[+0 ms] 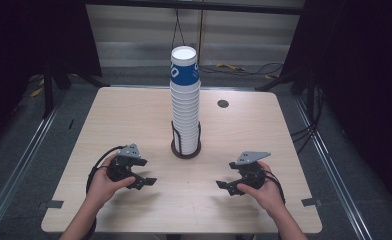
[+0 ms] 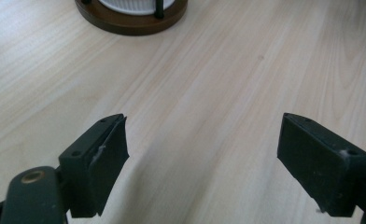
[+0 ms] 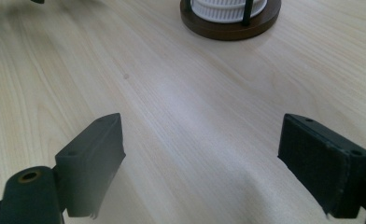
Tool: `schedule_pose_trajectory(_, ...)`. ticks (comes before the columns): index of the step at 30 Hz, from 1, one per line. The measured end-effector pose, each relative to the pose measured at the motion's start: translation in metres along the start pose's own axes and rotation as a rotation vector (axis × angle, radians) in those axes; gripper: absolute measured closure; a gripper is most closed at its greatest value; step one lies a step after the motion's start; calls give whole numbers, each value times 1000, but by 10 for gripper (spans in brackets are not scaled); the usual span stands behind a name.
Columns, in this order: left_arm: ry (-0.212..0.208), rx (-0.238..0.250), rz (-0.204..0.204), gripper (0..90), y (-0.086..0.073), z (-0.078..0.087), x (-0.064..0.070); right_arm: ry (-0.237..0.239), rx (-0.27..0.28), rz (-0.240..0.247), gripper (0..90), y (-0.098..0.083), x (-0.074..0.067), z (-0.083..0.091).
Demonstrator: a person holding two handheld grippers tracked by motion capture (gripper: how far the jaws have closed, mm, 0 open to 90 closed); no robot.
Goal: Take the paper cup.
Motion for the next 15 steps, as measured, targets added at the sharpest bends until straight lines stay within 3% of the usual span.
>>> schedule_pose_trajectory(2, 10, -7, 9, 159, -1, 1, 0, 1, -1, 15, 138, 4, 1, 0)
schedule_pose_trajectory(5, -6, 0, 21, 159, 2, 3, 3, 6, -2, 7, 138, 9, 2, 1)
schedule_pose_trajectory(9, 7, -20, 1, 160, 10, 7, 6, 7, 9, 18, 138, 18, 6, 3)
schedule_pose_trajectory(15, -9, -2, -24, 160, 37, 19, 13, 16, 33, 16, 138, 33, 8, 6)
Point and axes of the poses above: each handheld gripper's, and its own axes: z roughly backward along the jaws, y roughly out of its top, x roughly to its right, the point moved 7 cm from there along -z, roughly forward along the jaws, and after that the axes turned 12 degrees about z, right-handed, at the moved point
